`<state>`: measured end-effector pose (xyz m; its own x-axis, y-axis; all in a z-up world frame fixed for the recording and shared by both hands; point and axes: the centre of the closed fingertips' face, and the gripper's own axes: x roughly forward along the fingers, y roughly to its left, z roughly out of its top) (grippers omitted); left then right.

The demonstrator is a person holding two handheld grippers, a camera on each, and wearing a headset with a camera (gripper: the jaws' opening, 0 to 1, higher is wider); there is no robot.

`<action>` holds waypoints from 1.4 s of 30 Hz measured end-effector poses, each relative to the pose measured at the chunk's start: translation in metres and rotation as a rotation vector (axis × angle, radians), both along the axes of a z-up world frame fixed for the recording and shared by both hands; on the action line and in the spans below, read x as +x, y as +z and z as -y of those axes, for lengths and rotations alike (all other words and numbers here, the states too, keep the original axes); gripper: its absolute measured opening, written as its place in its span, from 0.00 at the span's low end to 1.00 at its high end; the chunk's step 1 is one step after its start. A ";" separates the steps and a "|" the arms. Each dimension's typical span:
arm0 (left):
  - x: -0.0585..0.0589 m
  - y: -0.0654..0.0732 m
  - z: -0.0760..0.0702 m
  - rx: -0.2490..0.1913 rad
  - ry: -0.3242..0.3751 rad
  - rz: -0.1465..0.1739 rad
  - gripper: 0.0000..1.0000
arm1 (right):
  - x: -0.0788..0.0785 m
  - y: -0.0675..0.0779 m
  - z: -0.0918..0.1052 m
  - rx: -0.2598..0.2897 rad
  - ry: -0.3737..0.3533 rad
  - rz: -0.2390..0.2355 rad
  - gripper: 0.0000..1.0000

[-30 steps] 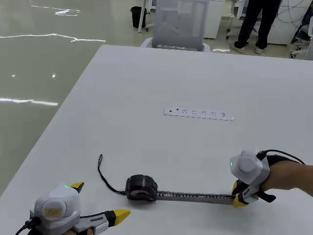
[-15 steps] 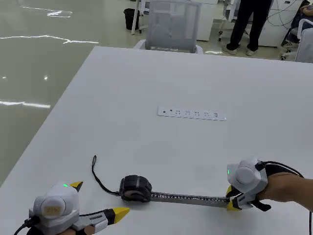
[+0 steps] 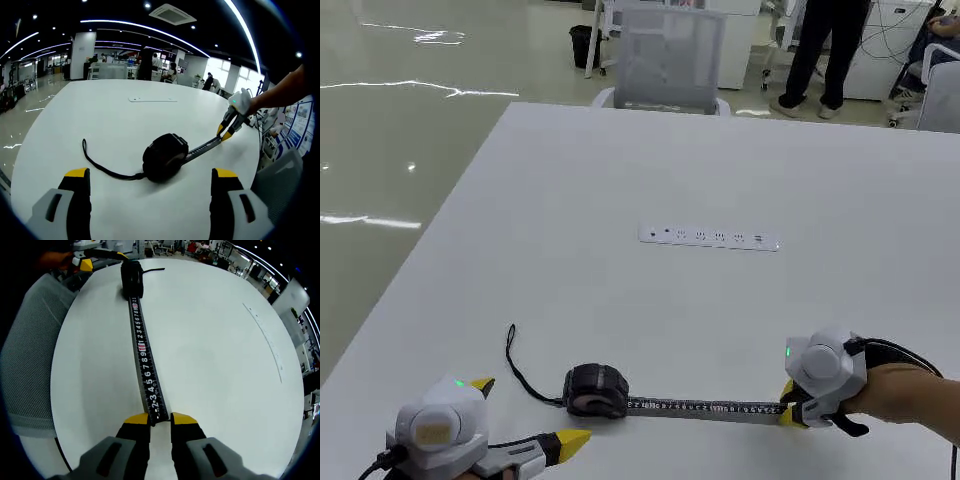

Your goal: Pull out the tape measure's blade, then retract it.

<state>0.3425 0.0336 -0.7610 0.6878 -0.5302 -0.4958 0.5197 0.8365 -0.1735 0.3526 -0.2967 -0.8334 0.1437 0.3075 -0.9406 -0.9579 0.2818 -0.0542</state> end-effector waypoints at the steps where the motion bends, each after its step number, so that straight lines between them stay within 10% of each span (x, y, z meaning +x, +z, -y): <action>1: 0.000 0.000 0.000 0.002 0.000 0.000 0.99 | 0.000 0.000 0.000 0.002 0.002 -0.002 0.15; 42: 0.010 -0.002 0.015 -0.016 0.096 0.002 0.99 | 0.000 -0.004 0.000 -0.029 -0.054 -0.061 0.14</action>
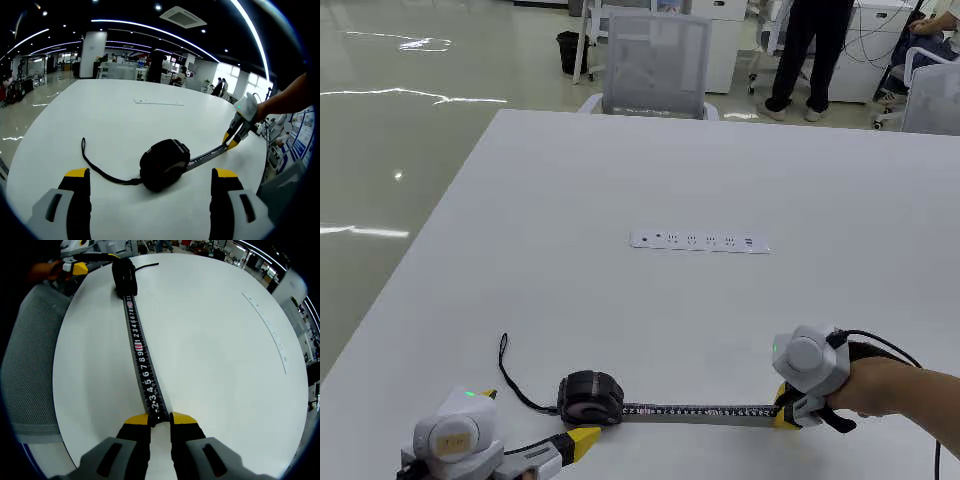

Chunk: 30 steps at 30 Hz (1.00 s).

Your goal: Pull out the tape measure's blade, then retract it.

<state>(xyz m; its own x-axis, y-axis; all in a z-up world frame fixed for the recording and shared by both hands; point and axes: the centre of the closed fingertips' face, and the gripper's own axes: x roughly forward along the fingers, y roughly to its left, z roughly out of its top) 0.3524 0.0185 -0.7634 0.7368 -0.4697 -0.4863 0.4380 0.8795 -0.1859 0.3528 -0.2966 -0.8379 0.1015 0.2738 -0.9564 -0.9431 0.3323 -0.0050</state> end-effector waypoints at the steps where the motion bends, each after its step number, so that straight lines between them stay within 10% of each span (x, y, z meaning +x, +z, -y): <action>1: 0.001 0.000 0.001 0.003 0.002 0.003 0.99 | 0.000 0.000 0.000 0.002 0.001 0.001 0.14; 15: 0.022 -0.002 0.034 0.044 0.102 0.024 0.99 | 0.000 0.001 0.000 0.004 -0.016 -0.003 0.13; 30: 0.033 -0.017 0.031 0.073 0.208 0.016 0.99 | 0.000 0.000 0.001 0.006 -0.031 0.008 0.13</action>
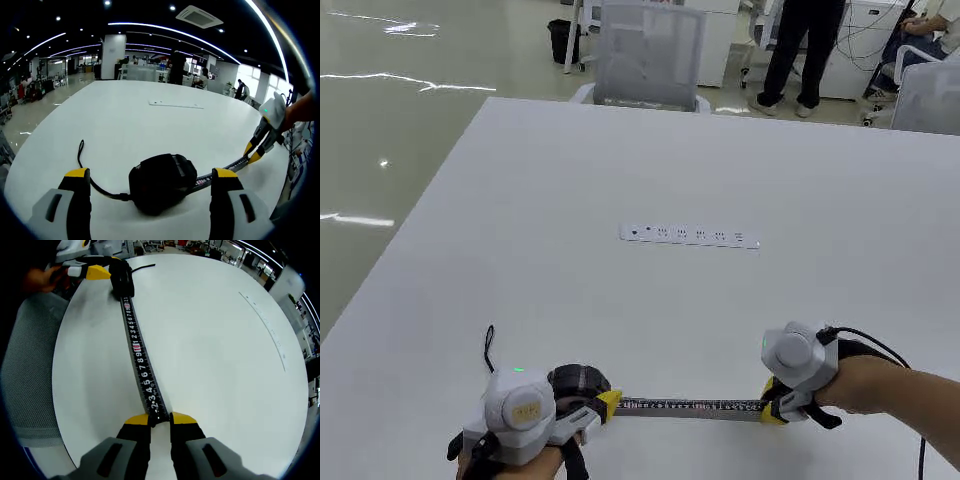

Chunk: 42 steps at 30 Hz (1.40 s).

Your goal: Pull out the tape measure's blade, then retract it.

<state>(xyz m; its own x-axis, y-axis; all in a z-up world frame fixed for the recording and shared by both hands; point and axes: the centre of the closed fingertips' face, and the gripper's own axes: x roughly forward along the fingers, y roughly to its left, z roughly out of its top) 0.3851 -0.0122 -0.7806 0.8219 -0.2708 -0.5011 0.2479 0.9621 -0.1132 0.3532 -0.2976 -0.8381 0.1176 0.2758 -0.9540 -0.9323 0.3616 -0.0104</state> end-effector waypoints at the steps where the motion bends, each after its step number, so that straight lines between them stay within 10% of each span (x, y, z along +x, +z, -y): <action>1: 0.000 -0.001 0.001 -0.006 0.007 -0.005 0.99 | 0.000 0.000 0.000 0.000 -0.003 0.002 0.13; 42: 0.006 -0.023 0.018 -0.025 0.031 -0.094 0.64 | 0.000 0.001 -0.001 -0.004 -0.025 0.011 0.13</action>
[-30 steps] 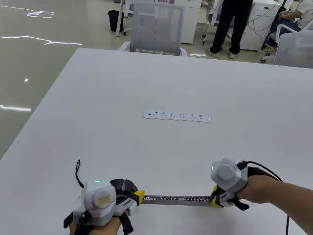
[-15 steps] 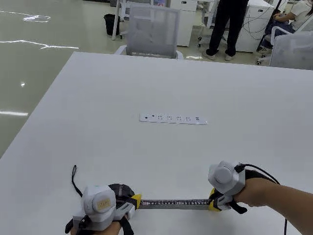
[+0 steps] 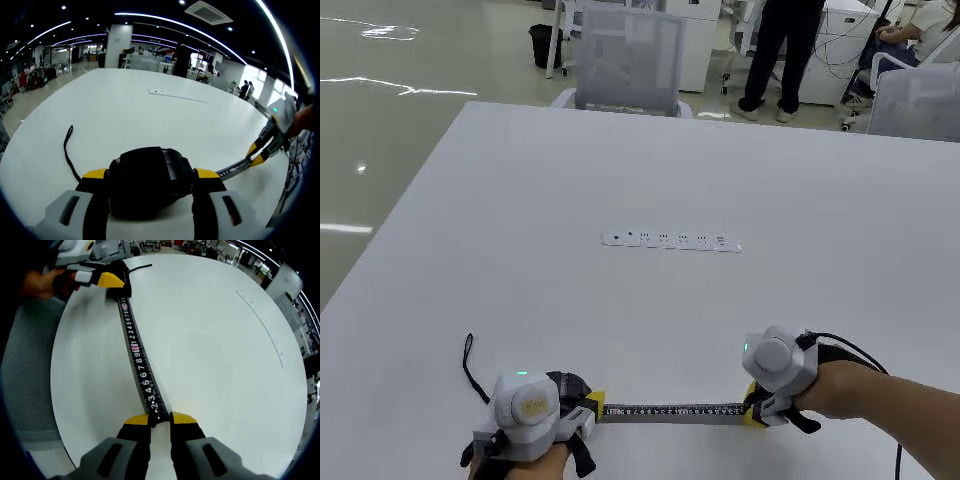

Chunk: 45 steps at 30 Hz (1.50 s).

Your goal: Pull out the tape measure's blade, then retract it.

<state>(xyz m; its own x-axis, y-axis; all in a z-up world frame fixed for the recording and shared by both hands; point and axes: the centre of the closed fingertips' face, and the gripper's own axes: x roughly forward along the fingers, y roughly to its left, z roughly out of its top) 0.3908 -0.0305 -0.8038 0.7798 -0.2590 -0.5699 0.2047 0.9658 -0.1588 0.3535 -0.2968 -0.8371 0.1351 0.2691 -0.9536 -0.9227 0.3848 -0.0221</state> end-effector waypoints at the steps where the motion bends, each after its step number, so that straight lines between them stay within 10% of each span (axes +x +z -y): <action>1: 0.000 -0.001 0.001 -0.001 -0.002 0.002 0.64 | 0.000 0.000 0.000 0.001 0.000 0.000 0.13; 45: -0.001 -0.002 -0.001 0.020 -0.045 -0.005 0.59 | 0.002 0.000 -0.011 0.019 0.010 0.009 0.12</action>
